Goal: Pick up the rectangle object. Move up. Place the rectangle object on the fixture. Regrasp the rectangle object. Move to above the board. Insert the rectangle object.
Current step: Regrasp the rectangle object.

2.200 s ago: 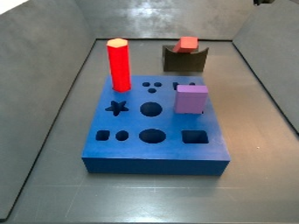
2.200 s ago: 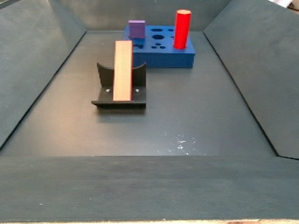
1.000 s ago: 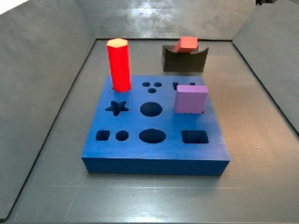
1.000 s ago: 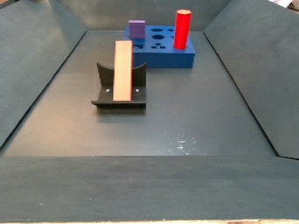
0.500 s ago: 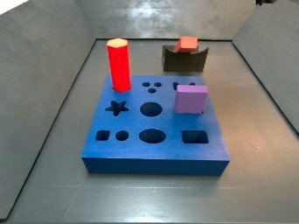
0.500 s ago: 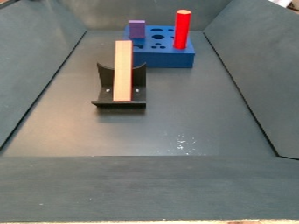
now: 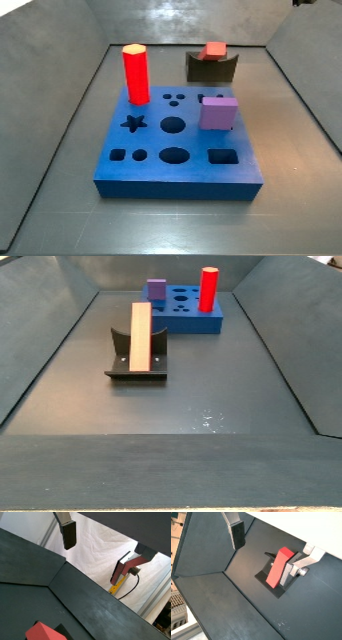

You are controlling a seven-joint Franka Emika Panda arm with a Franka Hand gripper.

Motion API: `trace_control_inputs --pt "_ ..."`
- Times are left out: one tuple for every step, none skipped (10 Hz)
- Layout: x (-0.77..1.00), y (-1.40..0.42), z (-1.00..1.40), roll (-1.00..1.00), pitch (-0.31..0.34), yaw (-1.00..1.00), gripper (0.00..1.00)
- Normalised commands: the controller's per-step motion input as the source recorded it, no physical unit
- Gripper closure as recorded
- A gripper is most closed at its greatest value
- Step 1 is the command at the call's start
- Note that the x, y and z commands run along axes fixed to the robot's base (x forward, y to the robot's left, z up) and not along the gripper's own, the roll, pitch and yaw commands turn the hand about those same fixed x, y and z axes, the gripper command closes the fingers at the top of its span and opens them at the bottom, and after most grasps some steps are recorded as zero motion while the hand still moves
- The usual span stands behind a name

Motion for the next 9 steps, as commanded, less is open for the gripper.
trace_control_inputs --pt "0.33 -0.05 -0.03 0.13 0.069 0.09 0.0" --pt "0.33 -0.05 -0.03 0.13 0.069 0.09 0.0" --pt "0.13 0.05 -1.0 0.14 0.04 0.13 0.0" --pt "0.13 0.05 -1.0 0.15 0.039 0.13 0.0" --pt "0.14 0.04 -1.0 0.14 0.011 0.14 0.0" --pt "0.14 0.03 -1.0 0.12 0.003 0.13 0.0" --pt "0.15 0.03 -1.0 0.09 -0.009 0.11 0.0" --pt "0.15 0.02 -1.0 0.08 -0.017 0.1 0.0" --pt "0.16 0.01 -1.0 0.08 -0.033 0.08 0.0"
